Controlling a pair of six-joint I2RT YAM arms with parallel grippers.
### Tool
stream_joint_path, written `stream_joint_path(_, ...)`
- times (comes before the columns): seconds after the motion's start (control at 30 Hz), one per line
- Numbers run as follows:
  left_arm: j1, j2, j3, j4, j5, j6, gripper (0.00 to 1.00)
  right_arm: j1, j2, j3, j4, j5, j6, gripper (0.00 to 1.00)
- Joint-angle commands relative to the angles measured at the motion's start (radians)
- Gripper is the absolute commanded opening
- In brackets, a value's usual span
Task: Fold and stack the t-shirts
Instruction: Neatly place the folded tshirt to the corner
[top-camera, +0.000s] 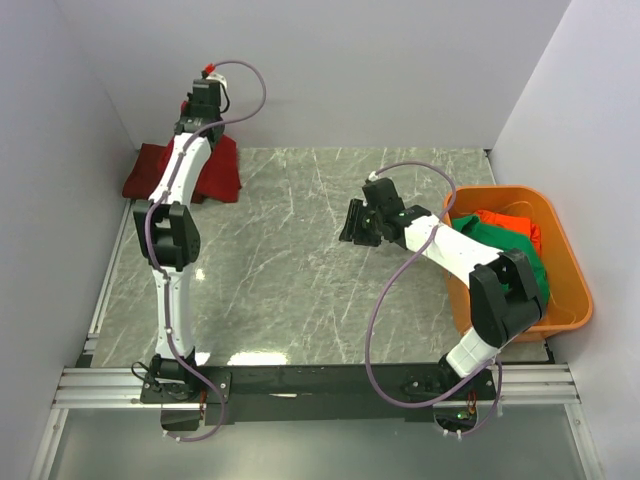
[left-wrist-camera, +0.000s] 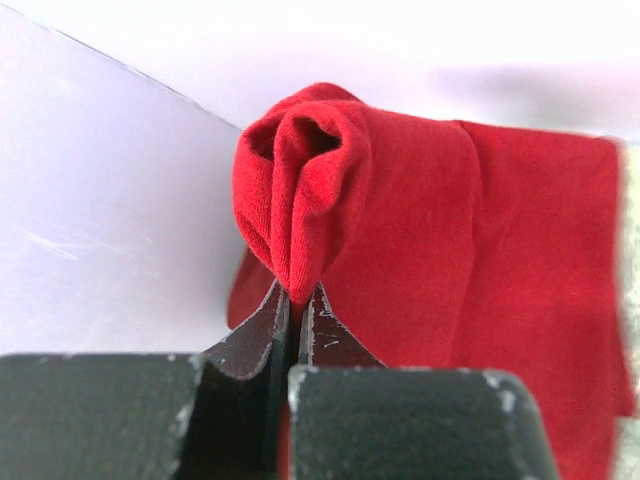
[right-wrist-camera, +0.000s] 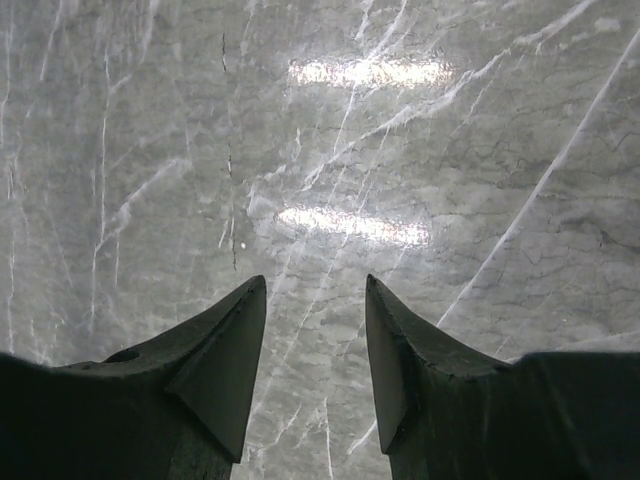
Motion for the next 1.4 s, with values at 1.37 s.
stream_joint_path(1.37, 0.202, -0.024, 0.083, 0.124, 0.185, 0.033, 0.00, 0.053, 0.145, 0.177, -0.057, 0.082, 0.021, 0.49)
